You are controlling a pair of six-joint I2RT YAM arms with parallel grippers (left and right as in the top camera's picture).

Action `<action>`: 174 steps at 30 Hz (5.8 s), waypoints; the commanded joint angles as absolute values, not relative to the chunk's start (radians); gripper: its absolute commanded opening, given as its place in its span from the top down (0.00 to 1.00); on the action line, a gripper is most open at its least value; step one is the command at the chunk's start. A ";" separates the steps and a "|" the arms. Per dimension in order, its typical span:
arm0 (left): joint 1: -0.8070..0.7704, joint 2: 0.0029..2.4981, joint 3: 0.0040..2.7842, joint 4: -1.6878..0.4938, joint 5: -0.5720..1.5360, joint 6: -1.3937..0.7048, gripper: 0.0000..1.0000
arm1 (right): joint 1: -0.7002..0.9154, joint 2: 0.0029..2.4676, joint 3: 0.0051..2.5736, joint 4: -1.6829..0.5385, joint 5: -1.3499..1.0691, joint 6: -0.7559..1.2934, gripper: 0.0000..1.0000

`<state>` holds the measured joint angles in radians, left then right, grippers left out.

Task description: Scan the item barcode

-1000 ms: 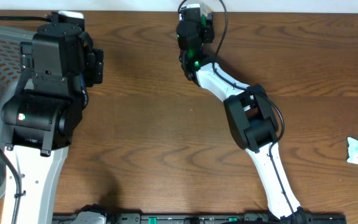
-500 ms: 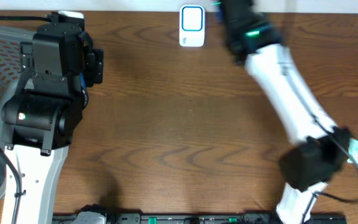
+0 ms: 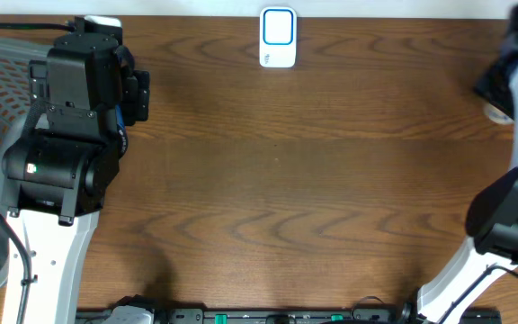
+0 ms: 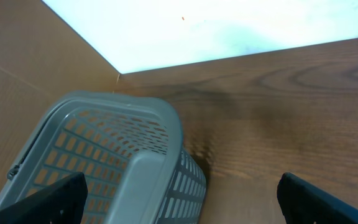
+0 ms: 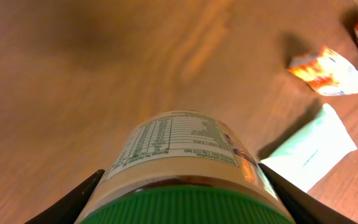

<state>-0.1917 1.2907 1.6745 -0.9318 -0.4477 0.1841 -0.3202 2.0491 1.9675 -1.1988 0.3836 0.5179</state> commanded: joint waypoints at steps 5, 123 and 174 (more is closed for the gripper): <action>-0.188 1.293 1.673 -0.931 -0.457 0.186 0.02 | -0.499 2.202 1.963 -1.167 0.378 0.522 0.48; -0.188 1.293 1.673 -0.931 -0.457 0.186 0.02 | 0.025 0.054 0.467 -0.163 -0.305 -0.132 0.01; -0.188 1.293 1.673 -0.931 -0.457 0.186 0.02 | 0.026 0.006 0.006 -0.061 -0.177 0.029 0.01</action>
